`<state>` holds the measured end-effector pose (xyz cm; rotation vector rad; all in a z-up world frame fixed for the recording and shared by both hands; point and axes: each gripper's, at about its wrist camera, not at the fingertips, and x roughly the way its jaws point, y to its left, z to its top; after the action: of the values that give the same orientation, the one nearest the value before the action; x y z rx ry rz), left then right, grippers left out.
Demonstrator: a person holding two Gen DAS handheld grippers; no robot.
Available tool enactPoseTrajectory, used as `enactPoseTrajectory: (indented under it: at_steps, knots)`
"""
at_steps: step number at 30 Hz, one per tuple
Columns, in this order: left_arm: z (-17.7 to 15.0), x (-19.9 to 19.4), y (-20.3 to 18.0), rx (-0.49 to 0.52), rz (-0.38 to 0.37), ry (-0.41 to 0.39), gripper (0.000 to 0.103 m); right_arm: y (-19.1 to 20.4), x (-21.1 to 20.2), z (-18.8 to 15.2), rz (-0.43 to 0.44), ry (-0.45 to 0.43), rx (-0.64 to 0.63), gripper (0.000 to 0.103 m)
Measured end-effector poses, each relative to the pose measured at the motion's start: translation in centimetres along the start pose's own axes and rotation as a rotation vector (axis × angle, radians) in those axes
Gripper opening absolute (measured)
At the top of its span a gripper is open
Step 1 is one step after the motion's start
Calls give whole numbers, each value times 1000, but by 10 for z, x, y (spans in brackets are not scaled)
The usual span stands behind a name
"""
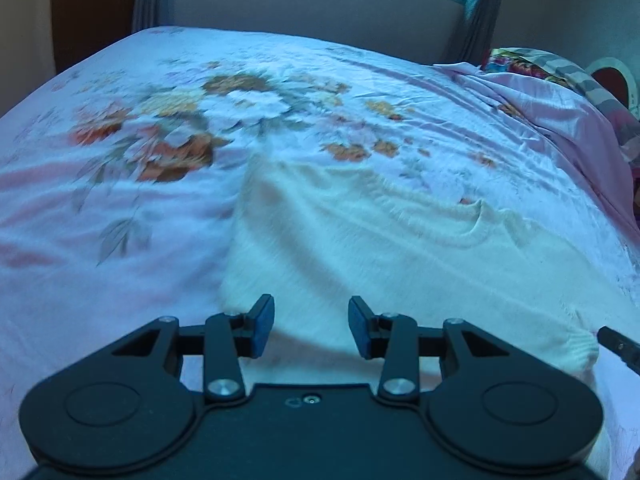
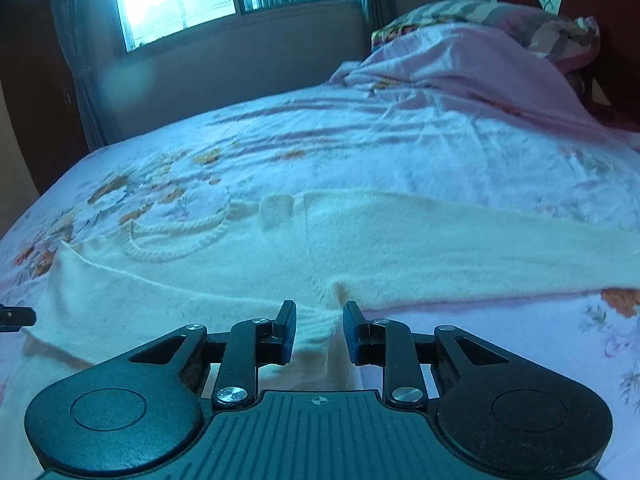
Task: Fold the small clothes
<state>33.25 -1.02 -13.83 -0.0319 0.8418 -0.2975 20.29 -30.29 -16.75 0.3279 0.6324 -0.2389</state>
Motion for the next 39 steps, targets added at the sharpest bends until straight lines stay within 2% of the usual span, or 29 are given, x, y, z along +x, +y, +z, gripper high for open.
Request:
enactPoseTrajectory:
  at_steps: [2,4,9,12,15,20,23,24,26,29,32,34,36,39]
  knots:
    - [10,18,-6,20,-8,4,39,9,4,6,62,3,-15,26]
    - [20,42,-8,32,-18,32,39,20,19,7,106,43,-35,26]
    - [46,96,13,-8,-3,63,41,23,63,-10,90,143,-57,25]
    - [67,113,26,-74,24,54,40,20,67,-14,93,137,-73,25]
    - [73,116,28,-94,38,54,38,23,61,-10,93,113,-84,26]
    - [47,88,17,7,74,45,38,26,65,-13,68,148,-141,26]
    - [19,58,11,46,41,32,41,25,41,-6,114,95,-89,26]
    - [9,49,9,54,35,26,42,27,38,-8,109,103,-103,26]
    - [-8,38,6,78,36,30,44,29,48,-19,87,186,-140,26]
    - [-24,25,5,71,47,42,44,28,43,-20,78,192,-133,26]
    - [-34,5,4,46,38,48,45,32,19,-16,98,144,-105,28]
    - [-44,-1,1,57,50,60,46,40,20,-26,77,190,-165,40]
    - [-53,-6,-3,65,73,65,46,44,20,-36,59,222,-193,41]
    - [-62,-24,-7,58,64,58,46,44,-4,-35,102,191,-146,42]
